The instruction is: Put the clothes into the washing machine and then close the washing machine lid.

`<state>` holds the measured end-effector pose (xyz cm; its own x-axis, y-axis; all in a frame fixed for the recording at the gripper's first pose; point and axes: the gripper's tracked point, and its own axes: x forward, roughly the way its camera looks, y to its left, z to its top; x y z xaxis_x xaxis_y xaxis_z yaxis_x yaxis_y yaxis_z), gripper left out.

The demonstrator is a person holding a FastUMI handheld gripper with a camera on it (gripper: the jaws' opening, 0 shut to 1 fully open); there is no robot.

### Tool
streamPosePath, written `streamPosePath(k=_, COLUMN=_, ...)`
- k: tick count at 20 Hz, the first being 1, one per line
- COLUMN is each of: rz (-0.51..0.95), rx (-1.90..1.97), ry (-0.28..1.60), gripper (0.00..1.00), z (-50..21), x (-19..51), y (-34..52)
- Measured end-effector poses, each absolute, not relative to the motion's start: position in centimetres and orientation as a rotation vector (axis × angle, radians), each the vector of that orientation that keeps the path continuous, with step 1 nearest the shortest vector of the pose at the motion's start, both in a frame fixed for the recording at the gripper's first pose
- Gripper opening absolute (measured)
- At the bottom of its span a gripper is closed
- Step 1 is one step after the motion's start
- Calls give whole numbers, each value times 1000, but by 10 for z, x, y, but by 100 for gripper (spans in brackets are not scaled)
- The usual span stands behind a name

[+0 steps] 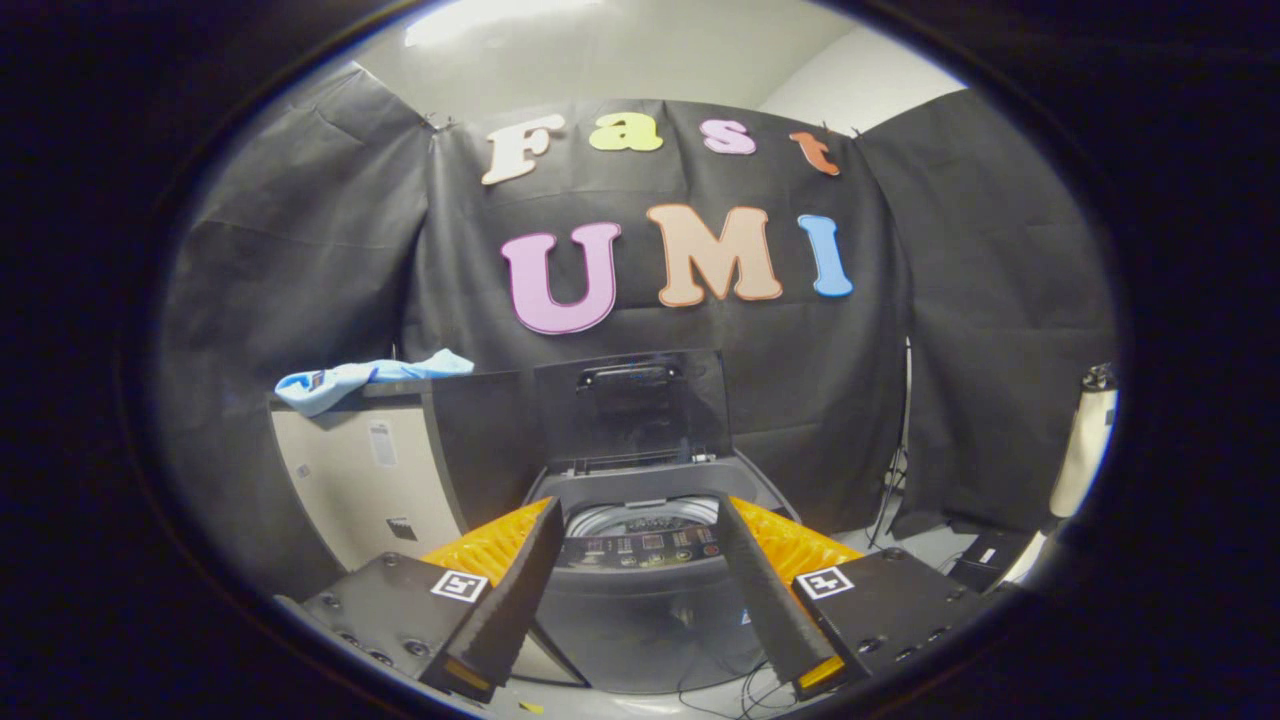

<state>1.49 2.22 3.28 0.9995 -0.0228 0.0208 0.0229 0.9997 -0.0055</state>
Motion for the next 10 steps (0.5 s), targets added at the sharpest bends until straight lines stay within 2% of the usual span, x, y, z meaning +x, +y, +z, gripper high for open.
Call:
streamPosePath(k=7, rz=-25, rx=47, ry=15, gripper=97, z=103, x=50, y=88)
streamPosePath(k=10, rz=62, rx=-27, ry=8, gripper=97, z=144, x=71, y=147)
